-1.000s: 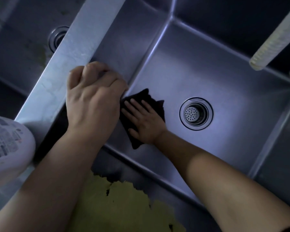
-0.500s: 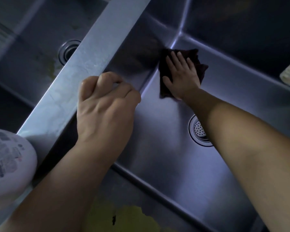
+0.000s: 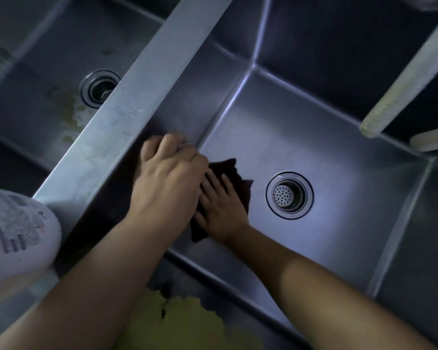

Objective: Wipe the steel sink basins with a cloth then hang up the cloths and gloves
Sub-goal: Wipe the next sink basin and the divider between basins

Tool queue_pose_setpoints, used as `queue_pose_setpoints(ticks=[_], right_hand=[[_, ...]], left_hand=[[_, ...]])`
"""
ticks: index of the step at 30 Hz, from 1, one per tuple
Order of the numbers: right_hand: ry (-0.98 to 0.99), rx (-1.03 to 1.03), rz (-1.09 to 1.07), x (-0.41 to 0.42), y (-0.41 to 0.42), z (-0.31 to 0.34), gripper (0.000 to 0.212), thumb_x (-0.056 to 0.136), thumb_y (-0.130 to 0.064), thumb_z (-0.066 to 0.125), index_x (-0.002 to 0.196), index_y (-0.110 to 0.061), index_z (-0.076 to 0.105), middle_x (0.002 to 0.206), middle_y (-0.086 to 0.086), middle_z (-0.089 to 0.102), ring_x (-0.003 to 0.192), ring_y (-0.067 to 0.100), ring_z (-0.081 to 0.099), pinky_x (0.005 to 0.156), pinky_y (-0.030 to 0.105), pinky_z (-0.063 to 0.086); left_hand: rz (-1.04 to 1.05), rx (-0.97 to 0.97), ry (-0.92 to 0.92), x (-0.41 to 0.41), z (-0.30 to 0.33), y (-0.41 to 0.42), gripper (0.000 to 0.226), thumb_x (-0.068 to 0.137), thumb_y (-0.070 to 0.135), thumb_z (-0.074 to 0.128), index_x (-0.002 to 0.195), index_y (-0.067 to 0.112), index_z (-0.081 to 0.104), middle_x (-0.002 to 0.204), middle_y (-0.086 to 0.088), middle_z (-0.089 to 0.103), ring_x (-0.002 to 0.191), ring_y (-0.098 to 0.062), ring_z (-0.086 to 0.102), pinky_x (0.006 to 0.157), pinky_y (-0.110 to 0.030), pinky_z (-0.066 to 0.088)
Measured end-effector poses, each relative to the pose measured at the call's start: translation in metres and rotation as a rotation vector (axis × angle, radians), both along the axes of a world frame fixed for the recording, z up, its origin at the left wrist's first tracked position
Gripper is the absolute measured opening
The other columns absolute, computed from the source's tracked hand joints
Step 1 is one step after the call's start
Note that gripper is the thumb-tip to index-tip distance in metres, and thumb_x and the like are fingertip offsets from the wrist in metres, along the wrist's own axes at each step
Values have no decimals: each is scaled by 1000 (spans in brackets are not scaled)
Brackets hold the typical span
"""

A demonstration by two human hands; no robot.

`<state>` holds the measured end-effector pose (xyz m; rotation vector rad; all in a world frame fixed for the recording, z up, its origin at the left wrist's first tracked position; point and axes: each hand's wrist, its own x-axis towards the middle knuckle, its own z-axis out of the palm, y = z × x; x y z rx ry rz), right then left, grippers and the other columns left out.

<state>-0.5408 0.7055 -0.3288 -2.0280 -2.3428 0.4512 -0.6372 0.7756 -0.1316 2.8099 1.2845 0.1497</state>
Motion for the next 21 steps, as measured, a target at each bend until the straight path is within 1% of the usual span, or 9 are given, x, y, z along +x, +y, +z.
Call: queue_pose_setpoints(ticks=[2,5,8,10,13,18,21], right_hand=[[25,9,61,9,-1,-1,72,91,-50,41,151,-17,19,158,7,16,147,25,5,118,48,7],[14,25,90,35,18,5,73,87,-49,49,149,-17,25,157,7,20,146,26,11,118,46,8],[-52,47,-17,61,52,10,76,85,-48,48,150,-15,25,156,10,23,145,27,16,118,45,6],[-106,32,-69,78,77,12,74,88,-50,40,150,-14,20,157,10,20,146,26,12,118,45,5],[-153,26,-163,103,113,11,70,92,-50,31,151,-15,16,159,8,13,147,24,7,118,44,5],[-148,57,-327,145,161,9,70,93,-49,34,152,-16,15,160,4,10,147,20,5,119,42,5],[-143,59,-318,173,172,11,69,93,-48,33,152,-19,12,160,2,8,147,18,3,118,41,4]], left_hand=[[-17,-35,11,0,-4,-1,8,68,11,68,74,15,69,82,0,69,107,-23,51,94,-35,26],[-14,-101,14,-1,-9,0,17,68,9,66,82,15,73,92,0,72,106,-28,59,95,-35,29],[3,-178,19,-1,-12,3,19,68,15,61,84,15,72,97,-2,71,102,-29,60,90,-37,32],[4,-211,30,-3,-14,5,20,68,17,60,84,15,72,99,-3,71,100,-29,60,88,-39,33],[19,-242,40,-5,-16,8,24,69,20,59,89,15,72,108,-5,69,104,-30,59,88,-39,33],[39,-262,28,-8,-20,12,21,70,22,56,85,16,71,108,-3,68,111,-29,57,90,-39,34],[39,-258,34,-9,-22,14,19,68,21,58,82,17,70,105,-2,69,111,-27,57,89,-37,33]])
